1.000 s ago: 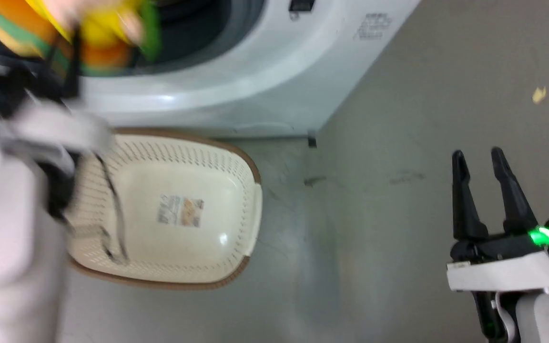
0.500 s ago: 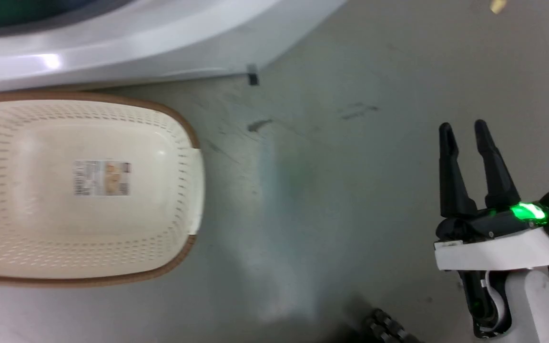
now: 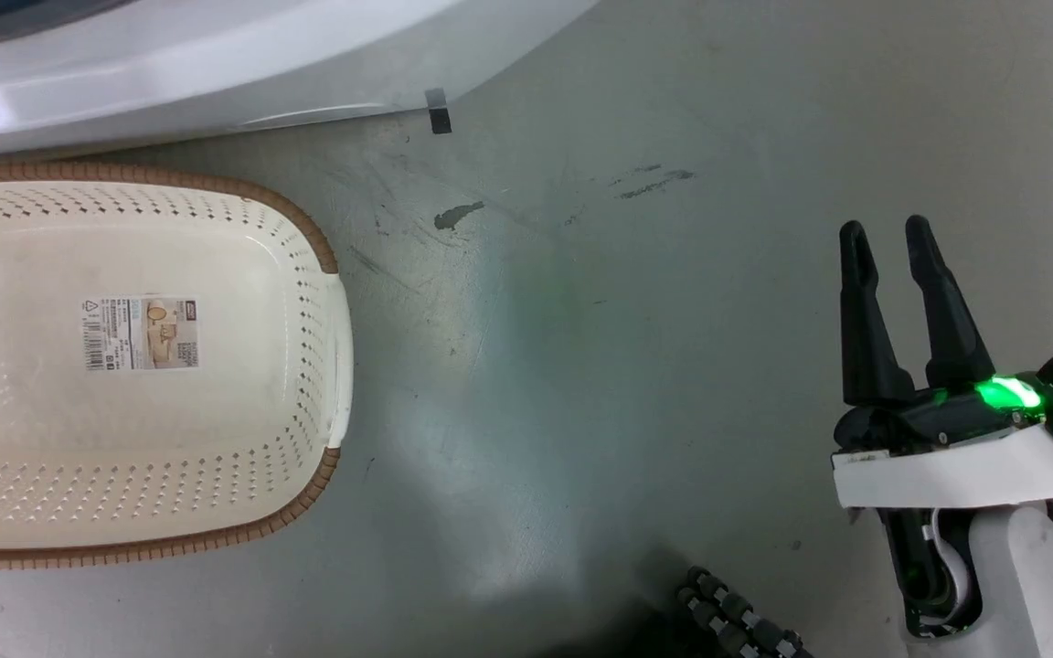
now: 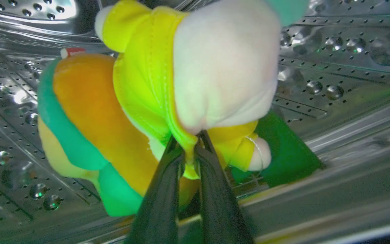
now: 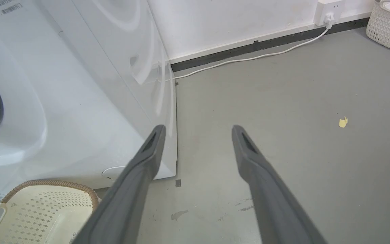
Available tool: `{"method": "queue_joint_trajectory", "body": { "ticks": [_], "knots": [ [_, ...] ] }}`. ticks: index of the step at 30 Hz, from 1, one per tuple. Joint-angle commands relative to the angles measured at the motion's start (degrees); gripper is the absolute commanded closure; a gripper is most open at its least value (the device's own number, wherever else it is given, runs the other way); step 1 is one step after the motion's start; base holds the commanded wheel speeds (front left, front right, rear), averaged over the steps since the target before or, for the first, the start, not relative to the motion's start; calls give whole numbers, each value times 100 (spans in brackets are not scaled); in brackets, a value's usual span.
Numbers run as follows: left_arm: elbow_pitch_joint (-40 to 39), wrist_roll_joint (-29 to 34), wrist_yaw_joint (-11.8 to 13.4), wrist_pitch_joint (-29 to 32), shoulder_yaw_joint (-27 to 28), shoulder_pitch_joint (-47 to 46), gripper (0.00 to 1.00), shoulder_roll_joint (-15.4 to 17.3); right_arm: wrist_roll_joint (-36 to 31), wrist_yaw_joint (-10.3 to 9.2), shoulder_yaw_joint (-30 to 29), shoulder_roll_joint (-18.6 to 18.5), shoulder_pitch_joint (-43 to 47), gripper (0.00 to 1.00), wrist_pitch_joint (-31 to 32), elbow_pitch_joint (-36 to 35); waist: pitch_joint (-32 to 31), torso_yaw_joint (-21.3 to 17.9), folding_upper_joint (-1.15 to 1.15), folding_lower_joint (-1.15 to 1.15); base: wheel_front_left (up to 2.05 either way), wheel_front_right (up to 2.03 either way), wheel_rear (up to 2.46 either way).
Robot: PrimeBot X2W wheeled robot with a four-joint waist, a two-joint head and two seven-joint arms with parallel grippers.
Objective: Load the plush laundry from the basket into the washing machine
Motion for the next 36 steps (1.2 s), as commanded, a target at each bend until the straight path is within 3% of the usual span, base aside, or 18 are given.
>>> {"method": "queue_joint_trajectory", "body": {
  "ticks": [1,2,3,12,24,28,34,35,36],
  "knots": [
    [121,-40,-16,-58,-40,7,82,50,0,-4,-34,-1,-87,0,-25,15,-55,17,0,-1,0,0,0],
    [157,-58,-16,-133,-69,27,35,44,-18,-4,-51,-1,-90,0,-25,17,-92,35,0,-1,0,0,0],
    [201,-86,-16,-219,-71,49,0,26,-41,-4,-79,-1,-89,0,-25,18,-137,62,0,-1,0,0,0],
    [500,-463,54,-1396,44,638,0,-467,-476,-4,-452,-1,52,0,-25,39,-969,592,0,-1,0,0,0],
    [359,-1116,302,-3501,367,2592,0,-1366,-1309,-4,-919,-1,663,0,-25,93,-2809,1513,0,-1,0,0,0],
    [-342,-1237,496,-3662,546,3526,0,-1585,-1454,-4,-960,-1,852,0,-25,78,-3266,1731,0,-1,0,0,0],
    [-2461,-902,1065,-3675,1134,5382,0,-1821,-1554,-4,-1016,-1,1180,0,-25,37,-3771,2001,0,-1,0,0,0],
    [-2461,-902,1065,-3675,1134,5382,0,-1821,-1554,-4,-1016,-1,1180,0,-25,37,-3771,2001,0,-1,0,0,0],
    [-2980,-764,1236,-3675,1296,6047,0,-1926,-1574,-4,-990,-1,1280,0,-25,33,-3889,2051,0,-1,0,0,0]
  ]
}}
